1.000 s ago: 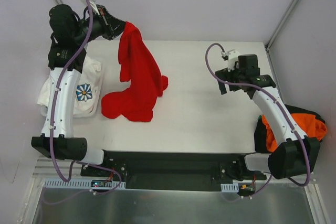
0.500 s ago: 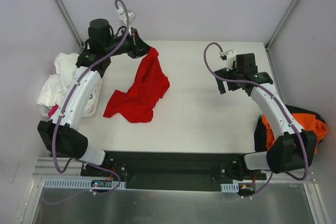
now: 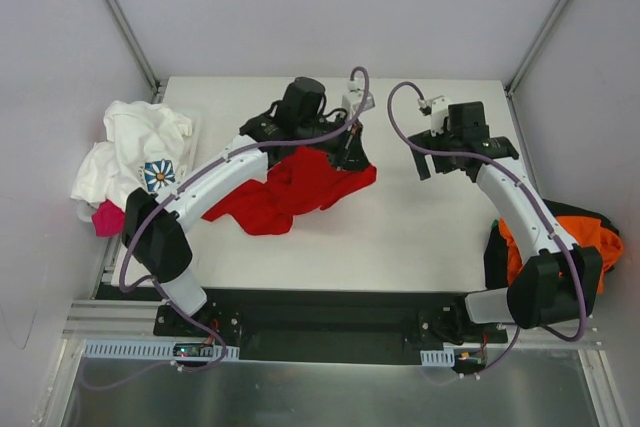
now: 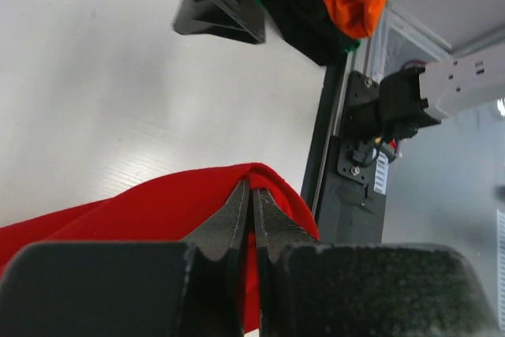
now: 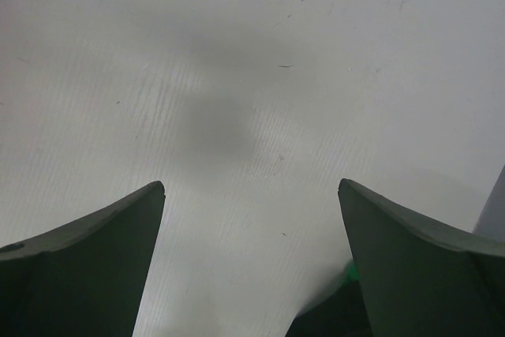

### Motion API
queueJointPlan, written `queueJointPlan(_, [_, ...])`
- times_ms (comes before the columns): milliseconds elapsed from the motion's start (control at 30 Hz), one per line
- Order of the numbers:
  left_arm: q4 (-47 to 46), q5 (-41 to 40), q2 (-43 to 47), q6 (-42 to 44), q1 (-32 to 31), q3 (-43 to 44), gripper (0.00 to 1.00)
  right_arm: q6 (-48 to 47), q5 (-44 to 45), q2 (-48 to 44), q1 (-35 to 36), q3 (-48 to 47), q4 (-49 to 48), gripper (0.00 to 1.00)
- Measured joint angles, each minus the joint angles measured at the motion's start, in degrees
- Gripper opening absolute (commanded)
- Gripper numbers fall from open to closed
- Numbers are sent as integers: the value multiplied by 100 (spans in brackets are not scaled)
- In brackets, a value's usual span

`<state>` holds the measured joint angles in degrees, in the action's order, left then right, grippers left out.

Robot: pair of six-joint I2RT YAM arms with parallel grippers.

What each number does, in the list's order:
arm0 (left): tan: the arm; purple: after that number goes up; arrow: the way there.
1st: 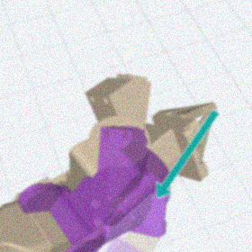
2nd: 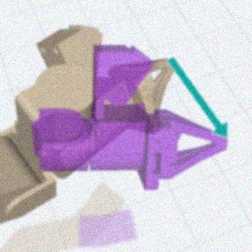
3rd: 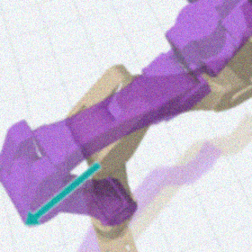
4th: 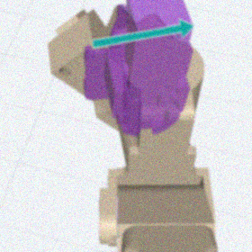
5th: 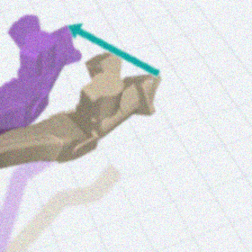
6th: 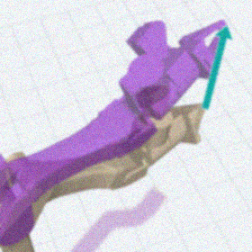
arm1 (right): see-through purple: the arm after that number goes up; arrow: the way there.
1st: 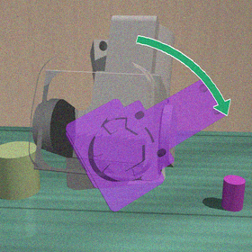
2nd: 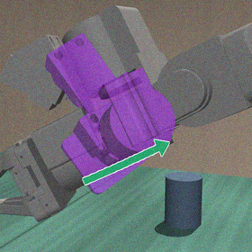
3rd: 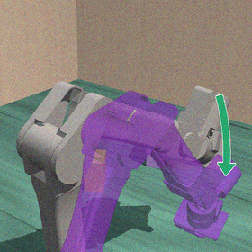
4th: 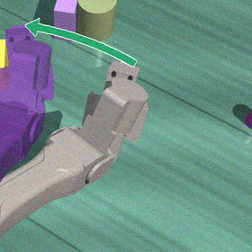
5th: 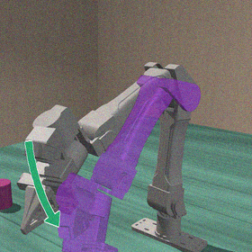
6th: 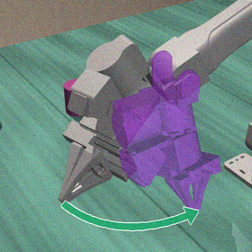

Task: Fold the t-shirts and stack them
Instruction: Move the tshirt to the center of the board

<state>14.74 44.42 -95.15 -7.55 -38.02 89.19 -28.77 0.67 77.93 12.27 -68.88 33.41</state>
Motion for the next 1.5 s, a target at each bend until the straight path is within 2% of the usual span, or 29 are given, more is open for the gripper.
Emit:
queueJointPlan(133, [153, -155, -260, 236, -404, 7, 0, 2, 22, 96, 0, 11, -13, 96])
queueJointPlan(200, [240, -289, -444, 328, -525, 28, 25, 0, 44, 127, 0, 24, -20, 96])
queueJointPlan(233, [258, -345, -522, 393, -570, 46, 57, 0, 55, 127, 0, 44, -31, 96])
queueJointPlan(267, [282, -448, -610, 470, -616, 59, 67, -2, 72, 127, 0, 63, -35, 96])
queueJointPlan(333, [365, -645, -734, 599, -710, 66, 80, -17, 114, 127, 0, 114, -70, 96])
queueJointPlan(367, [409, -772, -761, 680, -748, 66, 94, -22, 151, 127, 0, 142, -66, 96])
queueJointPlan(400, [433, -901, -769, 721, -780, 66, 98, -28, 173, 127, 0, 173, -68, 96])
queueJointPlan(600, [492, -1891, -721, 1178, -883, 44, 99, -42, 190, 127, 9, 251, -79, 96])
queueJointPlan(767, [511, -3274, 111, 1982, -809, -811, 99, -181, 264, 127, 393, 251, -4, 96])
queueJointPlan(867, [525, -3753, 765, 2365, -398, -1447, 99, -350, 422, 129, 966, 249, 59, 99])
queueJointPlan(967, [509, -4094, 1349, 2643, 575, -1980, 99, -457, 472, 129, 1405, 249, 70, 94])
queueJointPlan(1067, [424, -4618, 1985, 2944, 1582, -2559, 99, -592, 581, 129, 1818, 247, 83, 94])
queueJointPlan(1100, [396, -4750, 2181, 3045, 1707, -2710, 99, -634, 649, 136, 1980, 236, 105, 93])
queueJointPlan(1300, [138, -5071, 2811, 3421, 1786, -3386, 99, -750, 839, 835, 3080, -387, 339, 90])
queueJointPlan(1500, [-170, -5222, 2778, 3558, 1856, -3635, 99, -776, 981, 1823, 3392, -970, 367, 88])
